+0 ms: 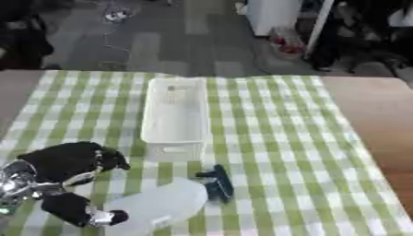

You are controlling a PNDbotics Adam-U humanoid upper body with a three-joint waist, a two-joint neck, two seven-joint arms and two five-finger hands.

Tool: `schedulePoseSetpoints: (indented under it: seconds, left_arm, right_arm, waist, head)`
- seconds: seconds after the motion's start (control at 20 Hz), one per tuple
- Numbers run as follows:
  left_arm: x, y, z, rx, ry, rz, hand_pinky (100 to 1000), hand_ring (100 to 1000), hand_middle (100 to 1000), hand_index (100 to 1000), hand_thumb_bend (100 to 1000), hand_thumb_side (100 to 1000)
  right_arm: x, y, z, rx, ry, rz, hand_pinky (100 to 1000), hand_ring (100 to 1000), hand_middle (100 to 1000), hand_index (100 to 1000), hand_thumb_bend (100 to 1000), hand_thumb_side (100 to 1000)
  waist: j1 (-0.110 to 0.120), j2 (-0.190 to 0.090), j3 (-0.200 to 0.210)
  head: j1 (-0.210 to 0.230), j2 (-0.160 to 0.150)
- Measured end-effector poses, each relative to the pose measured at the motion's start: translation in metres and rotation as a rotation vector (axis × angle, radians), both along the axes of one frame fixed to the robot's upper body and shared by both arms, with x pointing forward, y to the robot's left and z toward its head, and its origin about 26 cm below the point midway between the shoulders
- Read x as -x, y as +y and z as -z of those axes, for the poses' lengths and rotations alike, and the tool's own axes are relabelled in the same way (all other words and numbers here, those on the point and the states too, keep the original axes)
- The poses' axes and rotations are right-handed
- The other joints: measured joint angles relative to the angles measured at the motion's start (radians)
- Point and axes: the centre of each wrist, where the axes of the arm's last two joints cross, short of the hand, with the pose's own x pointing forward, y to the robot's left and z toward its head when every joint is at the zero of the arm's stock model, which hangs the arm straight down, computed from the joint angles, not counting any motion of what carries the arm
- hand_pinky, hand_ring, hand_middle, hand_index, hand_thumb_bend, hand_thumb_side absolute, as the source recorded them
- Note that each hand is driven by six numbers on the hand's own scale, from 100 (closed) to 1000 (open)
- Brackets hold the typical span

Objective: Pick up objects on the table and place them in the box.

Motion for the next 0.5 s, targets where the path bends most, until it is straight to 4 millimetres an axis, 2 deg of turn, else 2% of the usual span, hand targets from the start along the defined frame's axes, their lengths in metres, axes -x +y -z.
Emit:
schedulePoseSetpoints:
  seconds: [0.5]
  left_arm:
    - [-0.008,-0.005,0.015,0.032,0.041,-0.001,889,867,856,932,400,1000]
  right_arm:
    - [0.000,0.001,0.000,-0.002,-0.001,-0.005,612,610,541,649,100,953]
  waist:
    - [0.000,0.001,-0.001]
  head:
    - [0.005,0.000]
